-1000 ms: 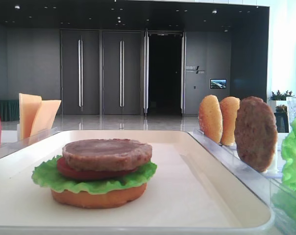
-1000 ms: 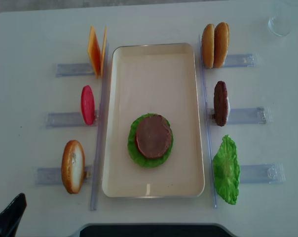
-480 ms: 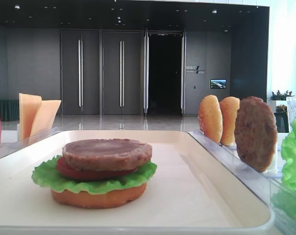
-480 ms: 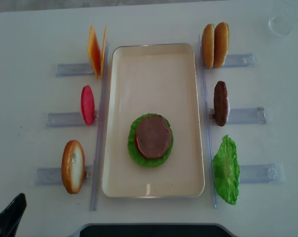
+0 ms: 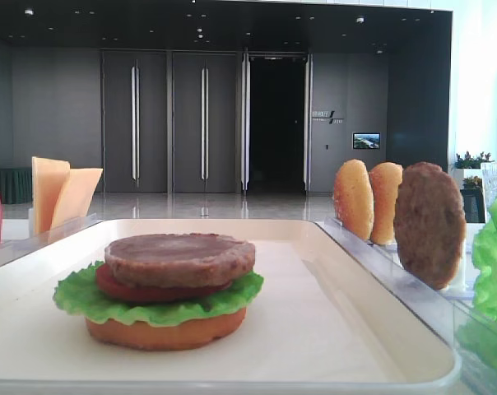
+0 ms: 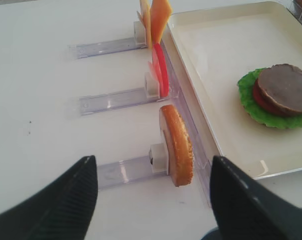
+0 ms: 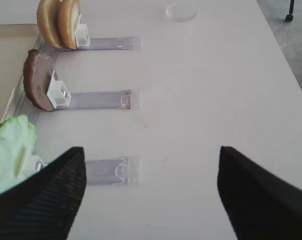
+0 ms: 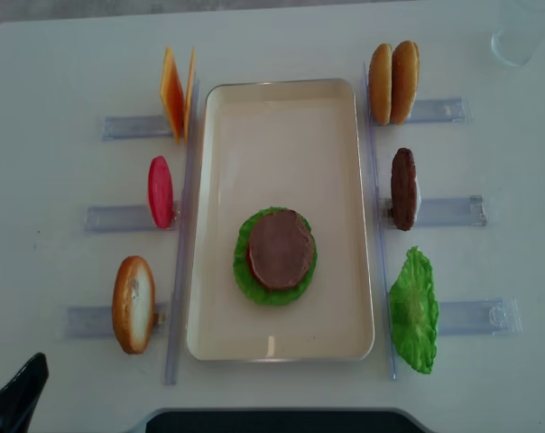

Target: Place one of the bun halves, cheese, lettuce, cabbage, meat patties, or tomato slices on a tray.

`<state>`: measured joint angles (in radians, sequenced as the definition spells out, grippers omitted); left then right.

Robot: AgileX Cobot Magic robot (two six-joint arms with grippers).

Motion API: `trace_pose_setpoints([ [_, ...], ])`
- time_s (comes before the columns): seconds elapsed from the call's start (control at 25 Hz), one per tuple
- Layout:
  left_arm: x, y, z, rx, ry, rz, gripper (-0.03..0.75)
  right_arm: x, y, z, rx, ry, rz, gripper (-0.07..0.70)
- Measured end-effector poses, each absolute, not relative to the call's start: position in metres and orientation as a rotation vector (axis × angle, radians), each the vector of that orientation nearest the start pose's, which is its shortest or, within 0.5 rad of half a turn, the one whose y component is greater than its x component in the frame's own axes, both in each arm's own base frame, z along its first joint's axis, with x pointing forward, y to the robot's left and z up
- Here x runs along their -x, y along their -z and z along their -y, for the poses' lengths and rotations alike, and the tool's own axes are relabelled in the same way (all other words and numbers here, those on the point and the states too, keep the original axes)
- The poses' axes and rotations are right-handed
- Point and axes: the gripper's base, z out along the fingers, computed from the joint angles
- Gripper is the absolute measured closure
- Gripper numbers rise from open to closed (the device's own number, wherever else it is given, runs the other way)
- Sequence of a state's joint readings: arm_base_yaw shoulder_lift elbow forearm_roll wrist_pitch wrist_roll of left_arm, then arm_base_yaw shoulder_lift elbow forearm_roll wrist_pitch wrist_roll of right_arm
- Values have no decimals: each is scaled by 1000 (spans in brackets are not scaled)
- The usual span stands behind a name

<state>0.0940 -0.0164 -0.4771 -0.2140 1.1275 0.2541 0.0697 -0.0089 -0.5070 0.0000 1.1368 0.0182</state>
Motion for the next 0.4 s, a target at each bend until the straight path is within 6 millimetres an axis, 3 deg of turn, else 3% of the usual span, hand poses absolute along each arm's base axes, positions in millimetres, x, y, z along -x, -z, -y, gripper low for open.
trace_pose_setpoints([
  [0.4, 7, -267, 18, -185, 50, -2090, 181, 10, -273, 1, 55, -52, -2104, 113],
])
